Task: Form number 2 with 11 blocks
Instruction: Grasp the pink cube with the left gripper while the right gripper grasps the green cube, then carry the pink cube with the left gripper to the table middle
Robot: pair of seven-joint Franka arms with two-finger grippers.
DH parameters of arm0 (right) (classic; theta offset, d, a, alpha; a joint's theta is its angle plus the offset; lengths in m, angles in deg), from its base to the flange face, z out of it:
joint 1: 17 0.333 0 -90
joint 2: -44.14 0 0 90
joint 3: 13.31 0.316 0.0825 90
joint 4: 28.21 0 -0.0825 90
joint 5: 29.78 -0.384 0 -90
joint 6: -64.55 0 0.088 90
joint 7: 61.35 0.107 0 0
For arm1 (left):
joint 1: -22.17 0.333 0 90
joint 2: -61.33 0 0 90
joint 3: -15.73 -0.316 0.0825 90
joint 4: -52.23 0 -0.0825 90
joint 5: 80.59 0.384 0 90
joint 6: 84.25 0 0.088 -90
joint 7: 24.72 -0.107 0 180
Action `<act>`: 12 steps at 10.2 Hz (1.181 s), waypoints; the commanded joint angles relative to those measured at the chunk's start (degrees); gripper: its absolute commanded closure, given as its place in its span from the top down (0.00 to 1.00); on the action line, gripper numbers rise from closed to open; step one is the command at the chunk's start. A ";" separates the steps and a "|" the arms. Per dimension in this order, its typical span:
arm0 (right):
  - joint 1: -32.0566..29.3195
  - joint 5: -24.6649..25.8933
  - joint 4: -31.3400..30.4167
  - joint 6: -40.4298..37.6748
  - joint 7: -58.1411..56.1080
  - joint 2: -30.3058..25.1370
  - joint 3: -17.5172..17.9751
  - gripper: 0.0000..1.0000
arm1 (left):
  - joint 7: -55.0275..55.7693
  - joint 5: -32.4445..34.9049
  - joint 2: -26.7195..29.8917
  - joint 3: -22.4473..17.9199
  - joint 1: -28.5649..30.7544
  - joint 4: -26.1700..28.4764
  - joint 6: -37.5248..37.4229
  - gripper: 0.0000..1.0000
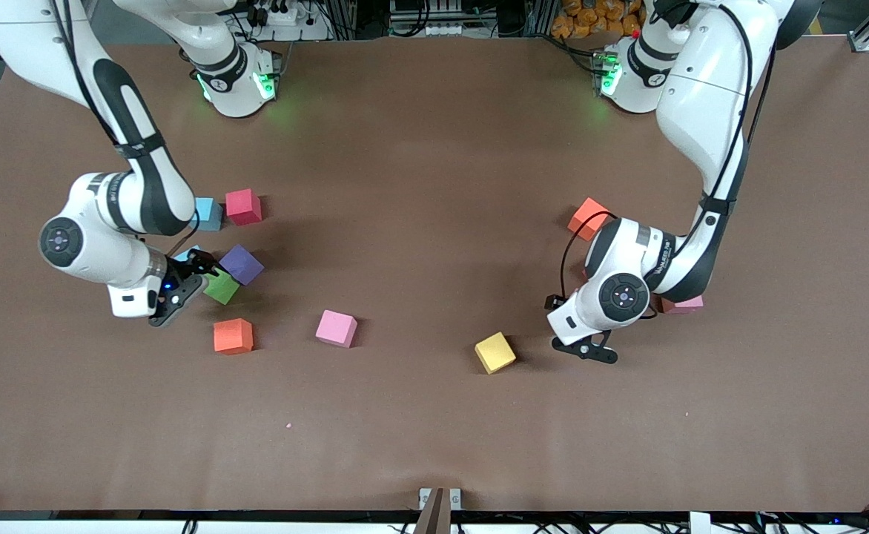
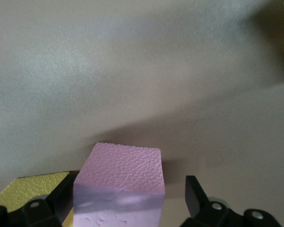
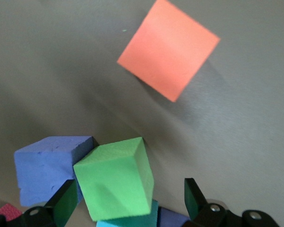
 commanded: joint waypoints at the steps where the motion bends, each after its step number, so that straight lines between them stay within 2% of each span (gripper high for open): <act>1: 0.55 -1.05 -3.18 2.94 -2.11 -0.29 -0.15 1.00 | -1.68 1.42 0.54 -0.21 -0.16 0.39 -1.15 1.00; 2: 0.20 -1.05 -3.19 3.30 -3.94 0.14 -0.15 1.00 | -0.81 1.33 0.54 -0.21 -0.25 0.39 -1.24 0.91; 3: 0.11 -1.05 -3.19 4.00 -4.65 0.67 -0.15 1.00 | 0.59 1.15 0.71 -0.21 -0.33 0.30 -1.24 0.46; 4: 0.02 -1.05 -3.28 4.44 -4.66 1.11 -0.15 1.00 | 5.13 1.15 0.80 -0.21 -0.68 0.21 -2.46 0.10; 5: 0.02 -1.05 -3.19 4.80 -4.66 1.29 -0.15 1.00 | 9.70 1.15 0.98 -0.21 -1.82 0.12 -3.87 0.00; 6: 0.02 -1.05 -2.93 5.50 -4.75 1.73 -0.15 1.00 | 11.14 1.15 1.68 -0.12 -2.00 0.12 -4.93 0.00; 8: -0.15 -0.96 -1.88 8.30 -4.92 4.35 -0.24 1.00 | 15.69 0.45 4.48 2.59 -2.88 0.12 -8.87 0.00; 12: -1.12 -1.13 -1.34 8.49 -5.45 5.25 -0.15 1.00 | 33.17 0.36 4.76 15.14 -2.71 1.26 -8.89 0.00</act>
